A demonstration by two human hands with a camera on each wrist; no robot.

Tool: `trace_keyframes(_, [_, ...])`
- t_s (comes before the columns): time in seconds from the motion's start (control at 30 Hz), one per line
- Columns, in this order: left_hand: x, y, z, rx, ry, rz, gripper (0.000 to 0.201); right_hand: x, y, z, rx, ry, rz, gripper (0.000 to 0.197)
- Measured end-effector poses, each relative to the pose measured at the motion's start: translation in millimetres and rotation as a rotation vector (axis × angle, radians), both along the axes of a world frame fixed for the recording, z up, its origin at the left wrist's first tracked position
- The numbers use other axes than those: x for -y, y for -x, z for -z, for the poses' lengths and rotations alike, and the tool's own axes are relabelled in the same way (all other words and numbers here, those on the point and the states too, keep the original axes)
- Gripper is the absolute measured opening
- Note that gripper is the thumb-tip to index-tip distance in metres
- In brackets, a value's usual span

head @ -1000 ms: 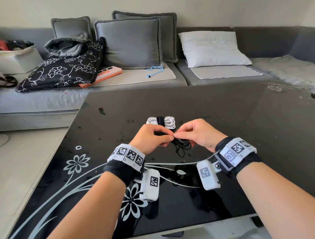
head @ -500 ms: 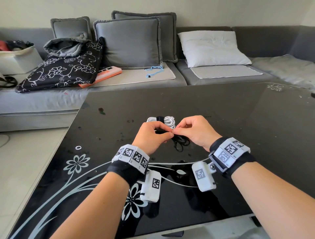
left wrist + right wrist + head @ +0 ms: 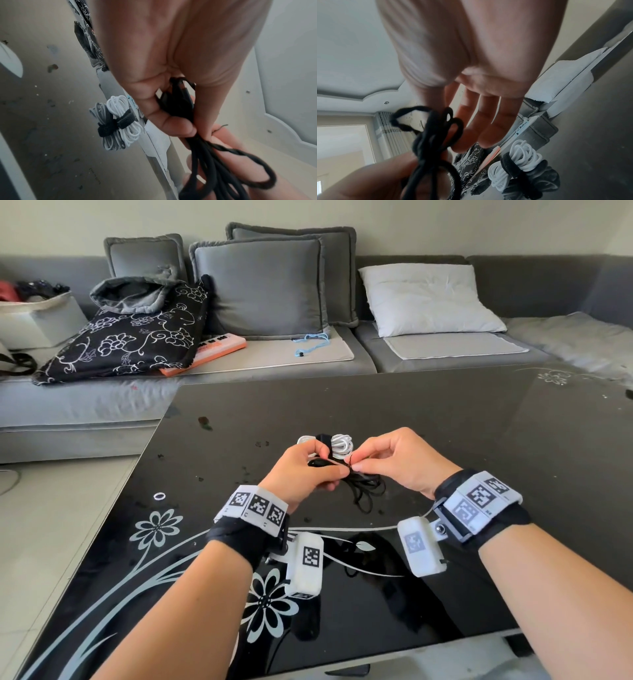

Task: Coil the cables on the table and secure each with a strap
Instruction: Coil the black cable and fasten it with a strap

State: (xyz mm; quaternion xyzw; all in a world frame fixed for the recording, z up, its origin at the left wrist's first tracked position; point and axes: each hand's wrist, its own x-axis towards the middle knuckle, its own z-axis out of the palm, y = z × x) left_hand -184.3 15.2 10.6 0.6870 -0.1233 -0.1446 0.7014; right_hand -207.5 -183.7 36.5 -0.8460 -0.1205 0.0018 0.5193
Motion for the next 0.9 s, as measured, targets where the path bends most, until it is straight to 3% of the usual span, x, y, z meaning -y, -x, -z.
trace_keyframes(0.3, [-1.5,1.7,0.3,0.054,-0.097,0.064,0.045,-3.9,-0.2,0.5,-0.013,0.194,0.035,0.005])
trace_keyframes(0.6, [4.2,5.0,-3.5,0.252,-0.306,0.021,0.046,-13.2,-2.5,2.5,-0.103,0.279,0.153,0.016])
trace_keyframes(0.73, [8.1,9.3,-2.4,0.339,-0.426,-0.02,0.042,-17.3,-4.6,5.7,-0.054,0.206,0.197,0.014])
trace_keyframes(0.9, [7.0,6.9,1.7,0.347,-0.4,-0.105,0.025,-17.7,-3.7,4.5,0.032,0.15,0.22,0.009])
